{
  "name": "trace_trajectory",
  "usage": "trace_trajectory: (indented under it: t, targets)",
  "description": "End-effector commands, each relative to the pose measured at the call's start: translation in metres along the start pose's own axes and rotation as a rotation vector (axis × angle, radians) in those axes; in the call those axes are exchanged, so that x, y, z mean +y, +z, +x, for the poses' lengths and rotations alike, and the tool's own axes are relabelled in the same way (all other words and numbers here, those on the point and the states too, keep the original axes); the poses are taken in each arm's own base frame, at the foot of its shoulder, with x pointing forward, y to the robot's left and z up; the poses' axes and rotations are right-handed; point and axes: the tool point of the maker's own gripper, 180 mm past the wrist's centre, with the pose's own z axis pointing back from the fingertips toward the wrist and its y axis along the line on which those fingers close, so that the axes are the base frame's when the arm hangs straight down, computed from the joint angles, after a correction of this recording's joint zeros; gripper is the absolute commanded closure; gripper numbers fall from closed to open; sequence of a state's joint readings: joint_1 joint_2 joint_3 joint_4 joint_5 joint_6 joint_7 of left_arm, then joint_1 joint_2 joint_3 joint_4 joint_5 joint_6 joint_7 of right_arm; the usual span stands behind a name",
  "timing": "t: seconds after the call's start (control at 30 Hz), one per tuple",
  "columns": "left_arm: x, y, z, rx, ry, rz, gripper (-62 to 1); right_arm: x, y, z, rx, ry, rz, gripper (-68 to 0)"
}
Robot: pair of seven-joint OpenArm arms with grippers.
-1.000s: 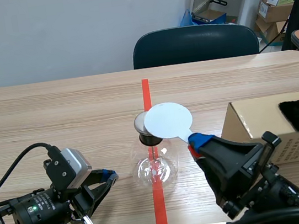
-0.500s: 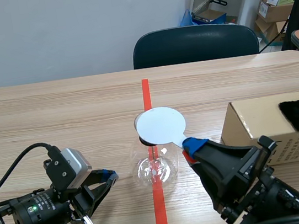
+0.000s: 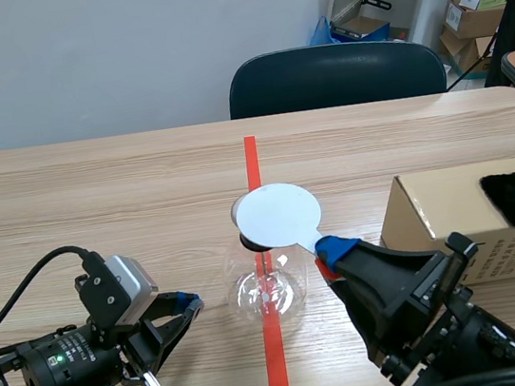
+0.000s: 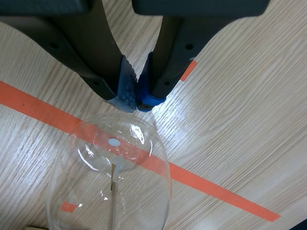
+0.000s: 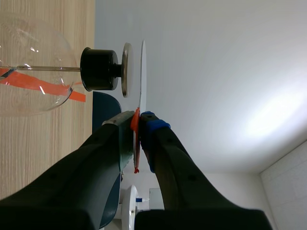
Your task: Do the electroscope experiment
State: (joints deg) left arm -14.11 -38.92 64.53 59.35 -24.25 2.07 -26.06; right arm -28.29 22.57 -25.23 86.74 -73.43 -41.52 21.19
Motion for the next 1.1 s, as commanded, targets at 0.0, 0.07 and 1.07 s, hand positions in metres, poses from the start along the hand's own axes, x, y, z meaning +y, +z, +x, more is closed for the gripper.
trace_trajectory:
  t: [0.0,0.07,1.07]
  targets:
    - [-0.001,-0.002,0.01,-0.038,0.001,0.0,-2.6,-0.009,-0.003,-0.005,0.002,0.014,-0.03,-0.8]
    - [-0.001,-0.002,0.01,-0.038,0.001,0.0,-2.6,-0.009,-0.003,-0.006,0.005,0.016,-0.032,-0.8]
    - [-0.001,-0.002,0.01,-0.038,0.001,0.0,-2.6,-0.017,0.008,-0.099,0.504,-0.017,-0.073,-0.8]
